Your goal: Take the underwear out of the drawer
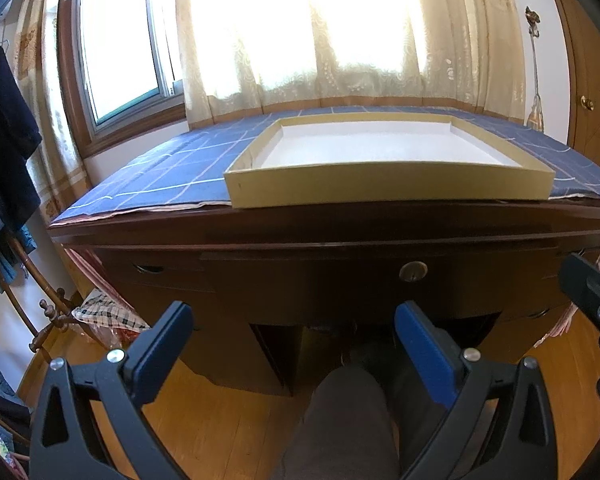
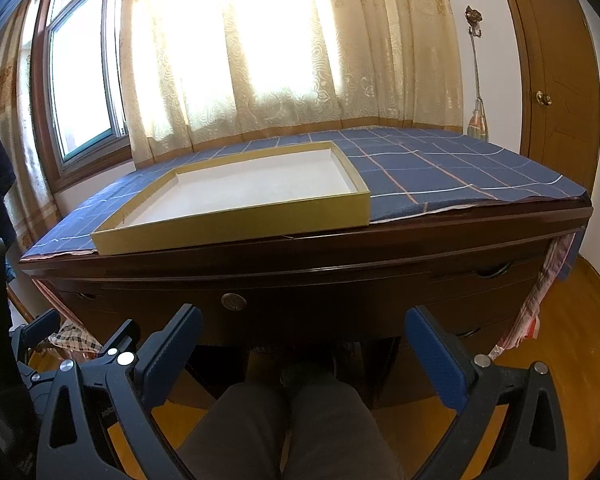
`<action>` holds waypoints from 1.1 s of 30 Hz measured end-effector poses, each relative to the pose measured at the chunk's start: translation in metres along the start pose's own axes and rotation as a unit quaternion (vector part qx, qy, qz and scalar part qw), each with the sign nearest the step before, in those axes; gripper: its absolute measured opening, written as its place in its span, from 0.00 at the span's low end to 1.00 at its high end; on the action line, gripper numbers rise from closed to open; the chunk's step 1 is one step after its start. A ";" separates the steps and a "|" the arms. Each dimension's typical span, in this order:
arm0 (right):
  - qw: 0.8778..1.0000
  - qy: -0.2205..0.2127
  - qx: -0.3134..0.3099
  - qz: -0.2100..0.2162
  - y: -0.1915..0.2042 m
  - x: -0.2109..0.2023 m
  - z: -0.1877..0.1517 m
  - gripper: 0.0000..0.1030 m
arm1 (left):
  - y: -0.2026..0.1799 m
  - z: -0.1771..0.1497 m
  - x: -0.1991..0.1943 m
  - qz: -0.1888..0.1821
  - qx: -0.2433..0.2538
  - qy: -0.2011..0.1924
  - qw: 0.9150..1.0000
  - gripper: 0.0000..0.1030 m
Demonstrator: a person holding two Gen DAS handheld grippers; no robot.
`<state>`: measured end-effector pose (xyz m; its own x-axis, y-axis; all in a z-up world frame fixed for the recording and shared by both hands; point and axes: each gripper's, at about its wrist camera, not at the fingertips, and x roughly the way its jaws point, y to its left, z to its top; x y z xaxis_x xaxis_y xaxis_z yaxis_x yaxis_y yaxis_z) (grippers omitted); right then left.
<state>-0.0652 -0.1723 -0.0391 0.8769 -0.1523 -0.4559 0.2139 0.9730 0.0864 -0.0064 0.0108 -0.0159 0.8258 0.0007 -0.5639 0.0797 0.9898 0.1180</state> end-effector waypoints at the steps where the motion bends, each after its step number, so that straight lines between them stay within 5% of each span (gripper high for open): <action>1: 1.000 0.001 0.000 0.000 0.000 0.001 0.000 1.00 | 0.000 0.000 0.000 -0.001 -0.001 0.000 1.000 1.00; 33: 0.999 -0.018 0.031 -0.041 -0.028 0.010 0.014 0.99 | -0.001 0.003 0.018 0.008 -0.003 0.011 1.000 1.00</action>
<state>-0.0566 -0.2031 -0.0335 0.8695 -0.2386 -0.4326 0.3111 0.9446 0.1043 0.0106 0.0098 -0.0236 0.8149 0.0195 -0.5793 0.0633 0.9905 0.1224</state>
